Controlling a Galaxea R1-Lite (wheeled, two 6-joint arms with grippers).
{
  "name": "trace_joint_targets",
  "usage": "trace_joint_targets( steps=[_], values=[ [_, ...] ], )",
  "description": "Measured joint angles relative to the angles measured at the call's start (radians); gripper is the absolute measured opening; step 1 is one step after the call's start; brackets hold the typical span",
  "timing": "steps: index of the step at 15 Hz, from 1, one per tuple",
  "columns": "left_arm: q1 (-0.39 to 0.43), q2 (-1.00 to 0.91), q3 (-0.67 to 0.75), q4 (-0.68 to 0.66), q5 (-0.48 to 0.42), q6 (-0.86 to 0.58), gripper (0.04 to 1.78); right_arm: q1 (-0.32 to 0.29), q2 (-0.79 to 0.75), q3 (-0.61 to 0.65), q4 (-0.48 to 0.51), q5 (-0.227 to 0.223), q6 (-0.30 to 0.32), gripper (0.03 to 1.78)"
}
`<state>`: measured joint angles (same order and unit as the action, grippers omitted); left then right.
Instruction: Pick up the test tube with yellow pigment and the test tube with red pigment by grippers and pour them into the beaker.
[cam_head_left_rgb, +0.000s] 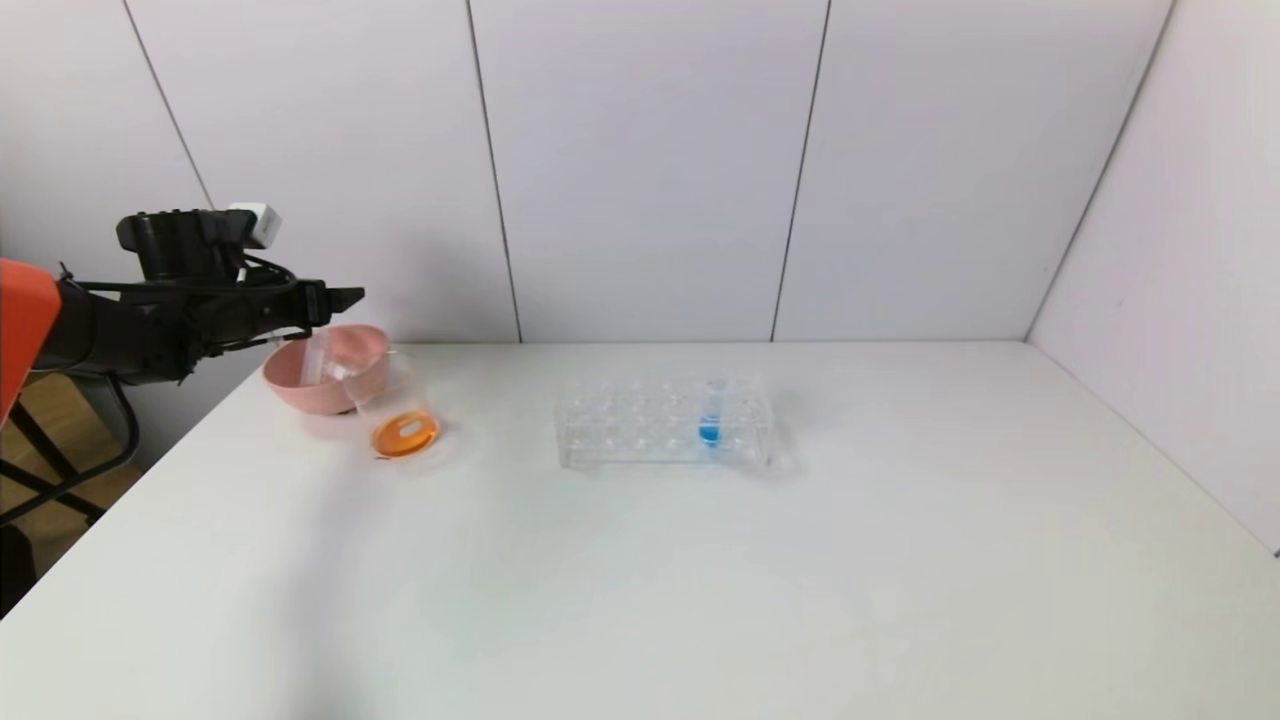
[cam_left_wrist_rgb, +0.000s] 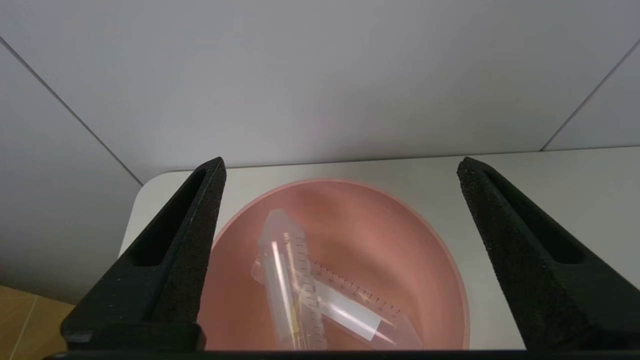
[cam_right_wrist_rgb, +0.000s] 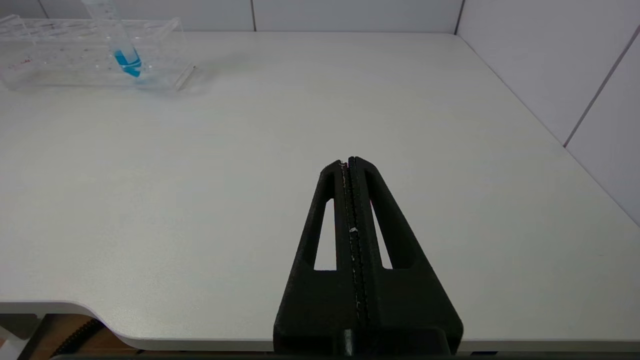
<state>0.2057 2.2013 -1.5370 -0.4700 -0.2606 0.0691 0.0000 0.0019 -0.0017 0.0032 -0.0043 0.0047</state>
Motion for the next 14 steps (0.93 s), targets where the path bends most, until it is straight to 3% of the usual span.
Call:
trace_joint_targets(
  steps=[2,7,14],
  values=[
    [-0.009,-0.026,0.011,-0.023,0.0,0.003,1.75,0.0,0.0,0.0,0.0,0.0,0.0,0.11],
    [-0.049,-0.193,0.08,-0.193,-0.002,0.01,1.76,0.0,0.0,0.0,0.0,0.0,0.0,0.11],
    [-0.083,-0.747,0.301,-0.186,-0.004,-0.003,1.76,0.0,0.0,0.0,0.0,0.0,0.0,0.11]
  ],
)
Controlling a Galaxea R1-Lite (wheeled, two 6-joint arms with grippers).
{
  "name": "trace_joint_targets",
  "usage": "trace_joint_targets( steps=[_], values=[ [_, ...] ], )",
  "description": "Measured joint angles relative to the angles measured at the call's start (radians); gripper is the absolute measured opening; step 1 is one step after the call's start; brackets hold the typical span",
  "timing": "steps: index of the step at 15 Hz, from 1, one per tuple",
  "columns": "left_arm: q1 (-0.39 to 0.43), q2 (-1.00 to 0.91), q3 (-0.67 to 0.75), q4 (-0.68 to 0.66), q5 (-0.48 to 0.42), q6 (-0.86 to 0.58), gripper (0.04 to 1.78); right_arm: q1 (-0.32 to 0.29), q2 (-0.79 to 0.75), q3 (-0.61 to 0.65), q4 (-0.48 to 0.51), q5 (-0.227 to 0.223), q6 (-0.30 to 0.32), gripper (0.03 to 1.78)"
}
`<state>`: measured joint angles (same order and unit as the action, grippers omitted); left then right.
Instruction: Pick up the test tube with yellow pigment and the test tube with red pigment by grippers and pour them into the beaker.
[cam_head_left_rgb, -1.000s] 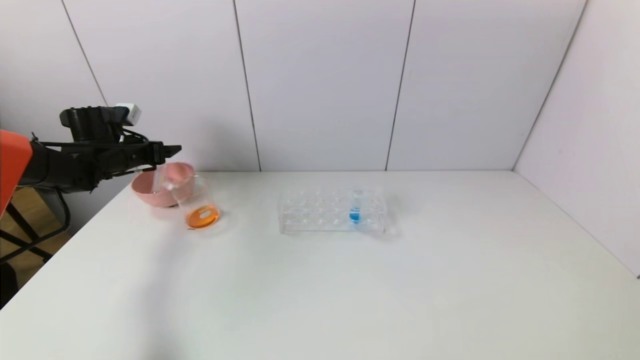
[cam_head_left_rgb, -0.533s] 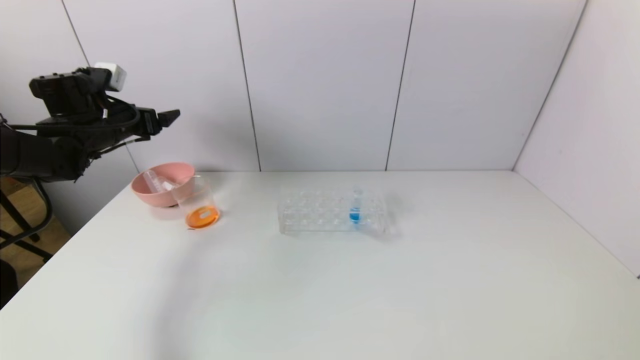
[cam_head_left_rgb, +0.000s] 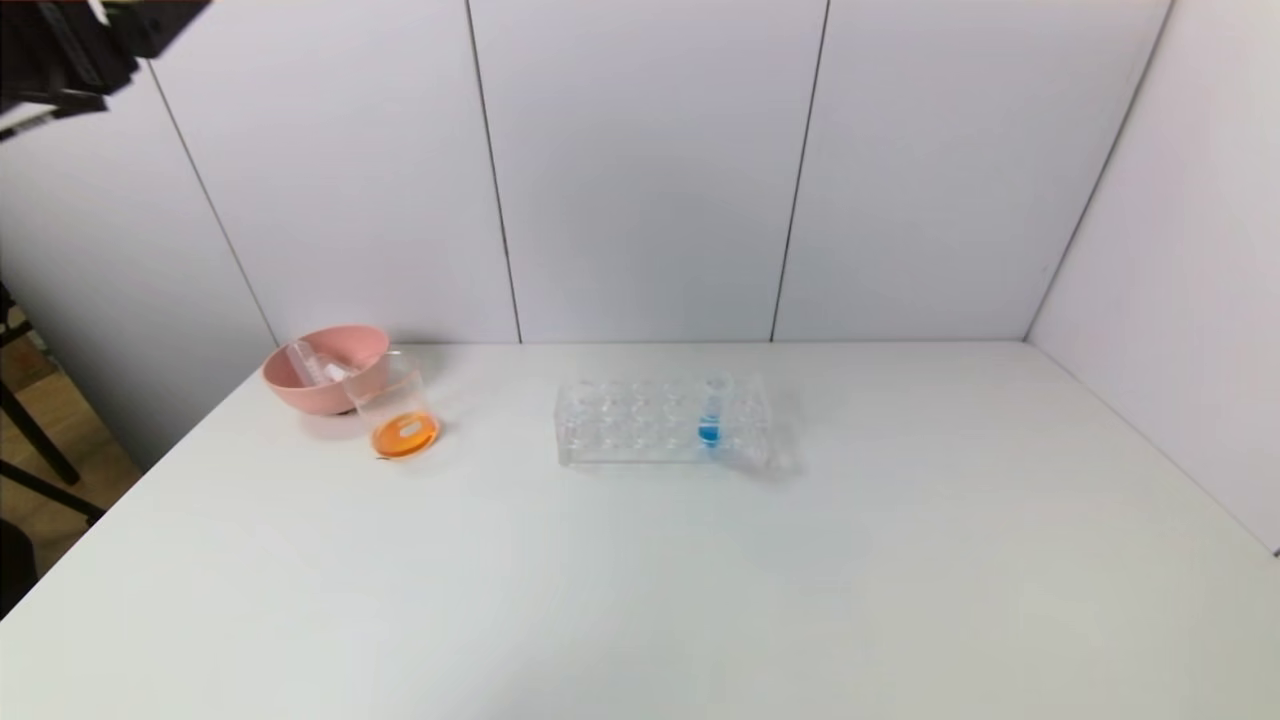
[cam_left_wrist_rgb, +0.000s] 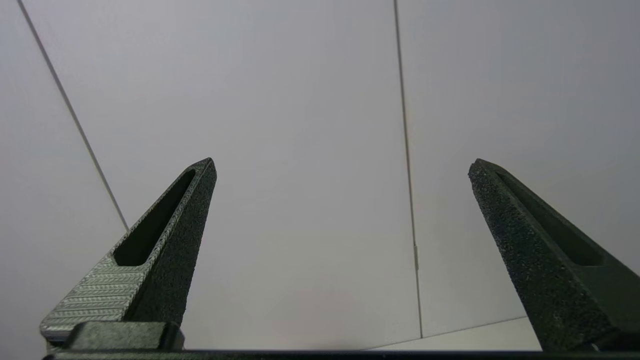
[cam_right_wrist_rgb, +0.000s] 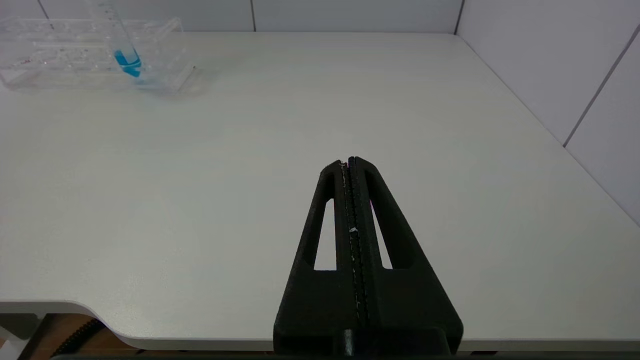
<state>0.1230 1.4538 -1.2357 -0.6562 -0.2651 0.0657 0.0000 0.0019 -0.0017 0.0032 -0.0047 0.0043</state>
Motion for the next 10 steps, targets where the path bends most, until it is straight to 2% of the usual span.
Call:
trace_joint_targets(
  steps=[3,7,10],
  values=[
    [-0.001,-0.336,0.094,0.151,-0.002,-0.009,1.76,0.0,0.0,0.0,0.0,0.0,0.0,0.11],
    [-0.023,-0.773,0.228,0.438,0.004,-0.011,1.76,0.0,0.0,0.0,0.0,0.0,0.0,0.11],
    [-0.052,-1.028,0.367,0.657,0.017,0.002,1.76,0.0,0.0,0.0,0.0,0.0,0.0,0.11]
  ],
)
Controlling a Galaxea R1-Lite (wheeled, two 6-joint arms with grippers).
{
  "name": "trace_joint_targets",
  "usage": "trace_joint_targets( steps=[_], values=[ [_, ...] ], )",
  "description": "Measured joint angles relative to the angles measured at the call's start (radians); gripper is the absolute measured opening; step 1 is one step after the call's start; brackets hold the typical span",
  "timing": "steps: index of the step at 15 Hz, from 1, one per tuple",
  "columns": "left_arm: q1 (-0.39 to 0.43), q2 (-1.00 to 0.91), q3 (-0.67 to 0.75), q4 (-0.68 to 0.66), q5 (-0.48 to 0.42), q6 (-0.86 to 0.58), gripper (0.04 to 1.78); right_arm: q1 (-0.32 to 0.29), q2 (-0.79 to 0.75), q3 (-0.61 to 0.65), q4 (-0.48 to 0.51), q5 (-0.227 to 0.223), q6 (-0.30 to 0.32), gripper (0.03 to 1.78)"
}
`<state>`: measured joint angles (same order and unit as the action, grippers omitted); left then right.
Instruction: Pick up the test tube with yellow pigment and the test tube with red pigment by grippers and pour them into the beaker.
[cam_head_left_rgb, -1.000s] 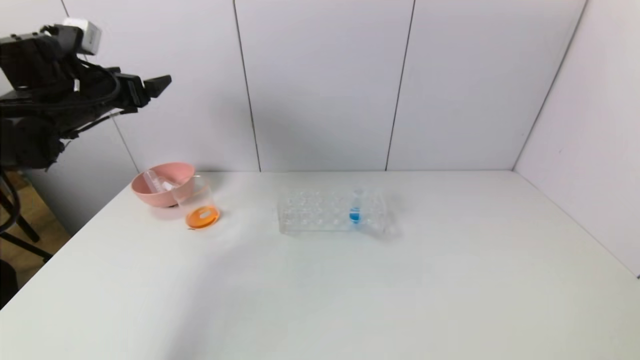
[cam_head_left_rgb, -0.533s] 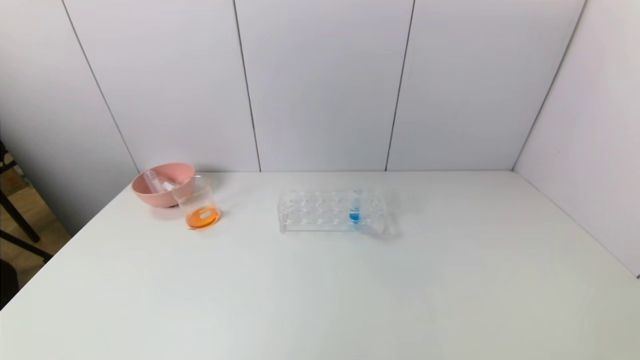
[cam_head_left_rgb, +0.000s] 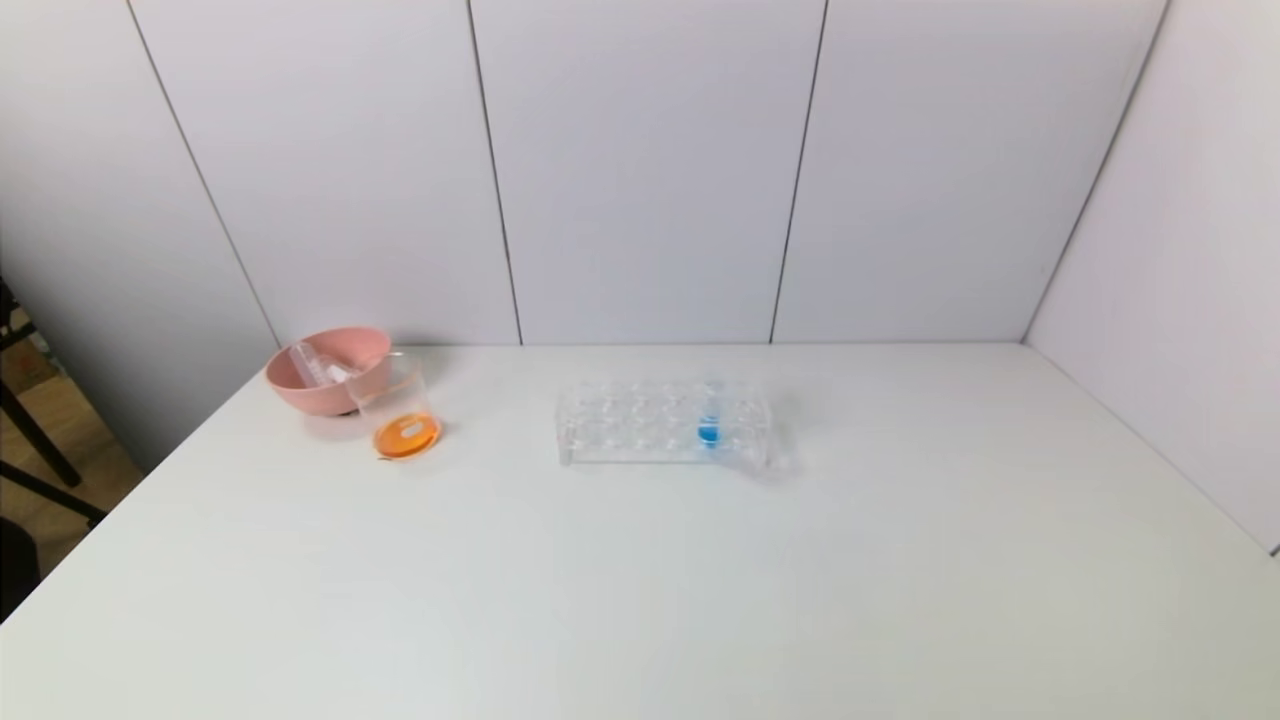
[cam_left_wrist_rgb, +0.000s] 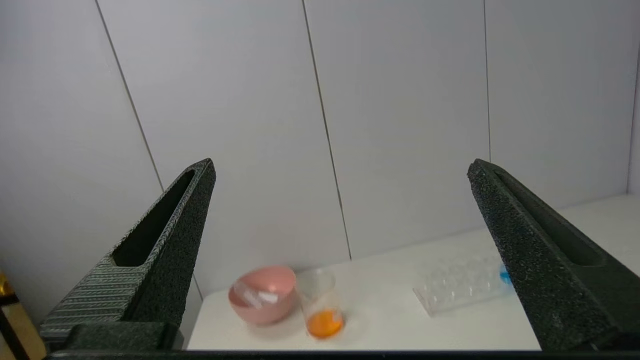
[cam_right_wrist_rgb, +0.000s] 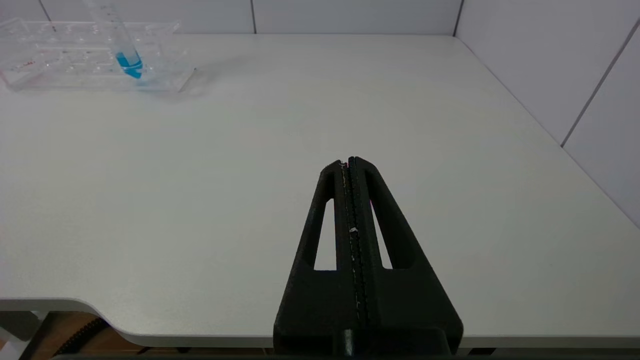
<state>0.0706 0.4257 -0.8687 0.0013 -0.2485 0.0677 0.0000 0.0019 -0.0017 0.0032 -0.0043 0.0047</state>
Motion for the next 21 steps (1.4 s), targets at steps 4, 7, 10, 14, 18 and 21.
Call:
trace_joint_targets(
  steps=[4,7,10,14,18,21],
  values=[
    [-0.037,-0.194,0.321,0.246,0.151,0.096,1.76,0.0,0.0,0.0,0.0,0.0,0.0,0.11],
    [-0.058,-0.324,0.579,0.242,0.3,0.136,1.76,0.0,0.0,0.0,0.0,0.0,0.0,0.11],
    [-0.069,-0.399,0.713,0.253,0.253,0.089,1.76,0.0,0.0,0.0,0.0,0.0,0.0,0.11],
    [-0.071,-0.425,0.763,0.241,0.234,-0.011,1.76,0.0,0.0,0.0,0.0,0.0,0.0,0.11],
    [-0.071,-0.428,0.766,0.24,0.239,-0.075,1.76,0.0,0.0,0.0,0.0,0.0,0.0,0.11],
    [-0.071,-0.428,0.767,0.238,0.239,-0.078,1.76,0.0,0.0,0.0,0.0,0.0,0.0,0.11]
  ],
)
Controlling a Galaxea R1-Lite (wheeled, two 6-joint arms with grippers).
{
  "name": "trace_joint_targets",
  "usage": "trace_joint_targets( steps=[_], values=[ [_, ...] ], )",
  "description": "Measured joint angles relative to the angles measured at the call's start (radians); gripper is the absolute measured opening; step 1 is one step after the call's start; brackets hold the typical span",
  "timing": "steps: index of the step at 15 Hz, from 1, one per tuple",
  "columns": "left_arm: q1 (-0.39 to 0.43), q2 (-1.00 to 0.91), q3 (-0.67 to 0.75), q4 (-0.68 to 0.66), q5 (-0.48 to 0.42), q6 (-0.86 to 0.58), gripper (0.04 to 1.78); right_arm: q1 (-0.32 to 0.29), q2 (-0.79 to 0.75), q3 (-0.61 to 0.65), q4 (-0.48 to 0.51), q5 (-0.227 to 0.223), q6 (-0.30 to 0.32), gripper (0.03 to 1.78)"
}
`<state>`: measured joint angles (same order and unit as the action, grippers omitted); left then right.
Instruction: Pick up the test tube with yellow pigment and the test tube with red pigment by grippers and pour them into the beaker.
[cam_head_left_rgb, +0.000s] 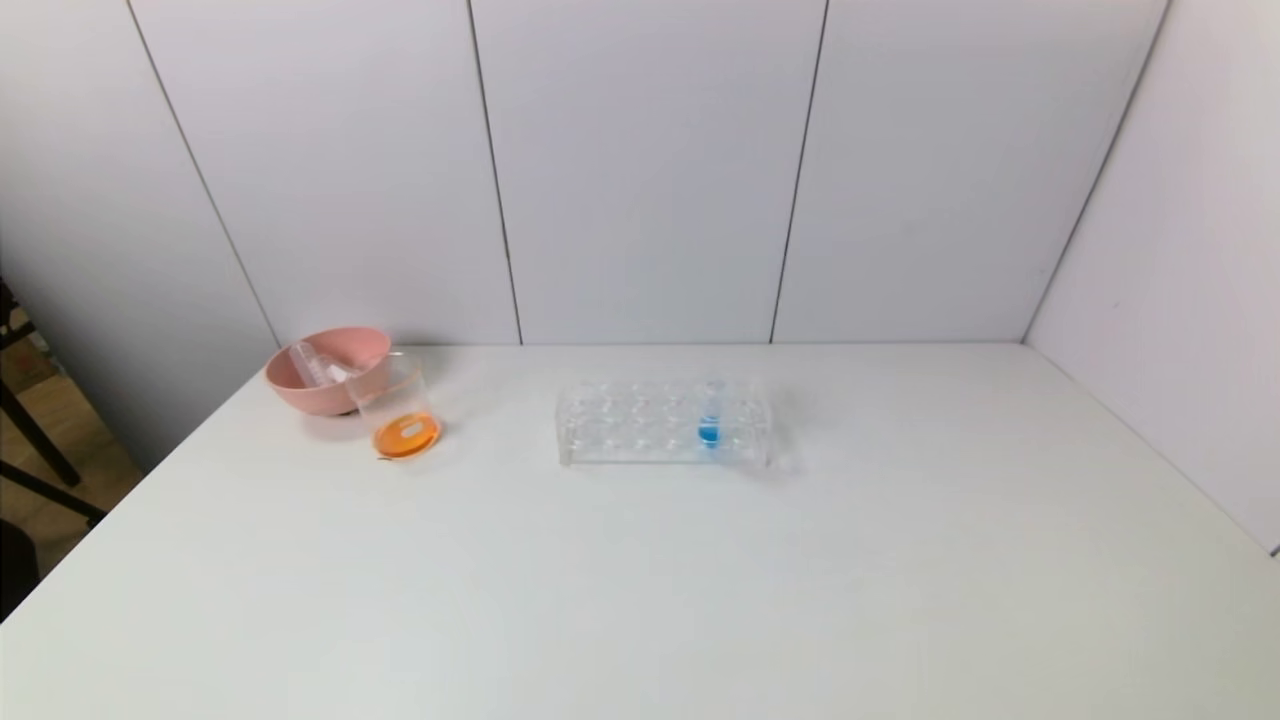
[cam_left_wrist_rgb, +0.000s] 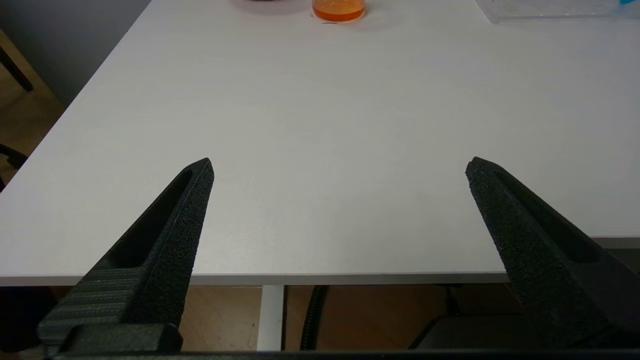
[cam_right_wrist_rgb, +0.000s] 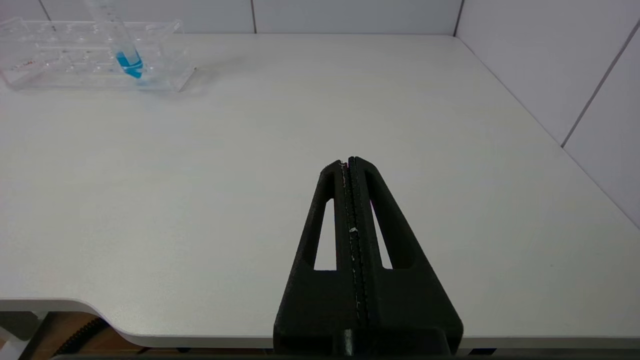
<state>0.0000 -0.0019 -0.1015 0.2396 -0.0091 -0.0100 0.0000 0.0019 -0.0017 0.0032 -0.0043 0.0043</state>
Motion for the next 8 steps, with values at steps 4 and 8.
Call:
trace_joint_targets(
  steps=[4,8],
  values=[
    [0.0,0.0,0.0,0.001,0.0,0.0,1.76,0.0,0.0,0.0,0.0,0.0,0.0,0.11],
    [0.0,0.0,0.0,0.001,0.0,0.0,1.76,0.0,0.0,0.0,0.0,0.0,0.0,0.11]
  ],
)
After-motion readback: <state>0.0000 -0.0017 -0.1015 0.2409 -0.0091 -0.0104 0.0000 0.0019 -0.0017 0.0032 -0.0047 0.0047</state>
